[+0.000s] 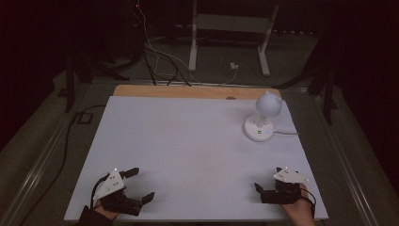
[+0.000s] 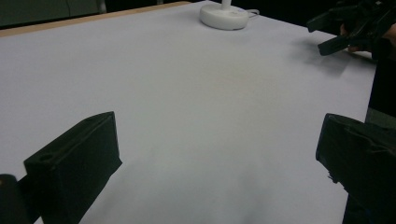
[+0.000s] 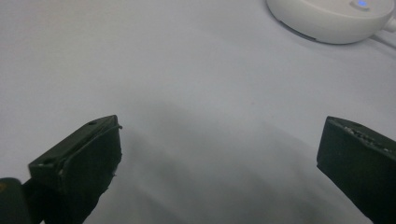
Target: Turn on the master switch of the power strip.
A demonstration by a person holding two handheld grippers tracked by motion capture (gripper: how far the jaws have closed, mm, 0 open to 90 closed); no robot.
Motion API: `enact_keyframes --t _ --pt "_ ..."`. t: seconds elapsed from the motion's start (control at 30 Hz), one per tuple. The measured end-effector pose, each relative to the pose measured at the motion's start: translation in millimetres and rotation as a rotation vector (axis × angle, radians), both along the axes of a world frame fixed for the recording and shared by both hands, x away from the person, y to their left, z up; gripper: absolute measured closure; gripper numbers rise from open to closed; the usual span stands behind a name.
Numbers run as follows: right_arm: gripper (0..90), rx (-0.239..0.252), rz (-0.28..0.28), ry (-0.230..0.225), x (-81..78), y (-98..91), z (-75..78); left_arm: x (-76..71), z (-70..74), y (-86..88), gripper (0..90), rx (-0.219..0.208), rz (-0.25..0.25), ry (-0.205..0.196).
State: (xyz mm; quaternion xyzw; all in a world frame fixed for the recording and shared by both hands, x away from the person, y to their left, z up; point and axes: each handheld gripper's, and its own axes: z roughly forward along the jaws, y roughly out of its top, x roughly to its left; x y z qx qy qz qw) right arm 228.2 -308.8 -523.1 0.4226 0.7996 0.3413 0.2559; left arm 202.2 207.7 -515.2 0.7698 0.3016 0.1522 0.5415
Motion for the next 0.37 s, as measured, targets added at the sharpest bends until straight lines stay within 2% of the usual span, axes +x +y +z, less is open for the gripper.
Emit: enact_keyframes --t 0.1,0.37 --pt "0.0 -0.010 -0.005 -0.002 -0.2 -1.8 -0.4 0.0 0.2 -0.2 0.2 0.000 0.000 -0.001" --pt "0.0 0.004 -0.006 -0.002 1.1 -3.4 1.0 0.4 -0.3 -0.9 0.2 0.008 -0.001 -0.002"
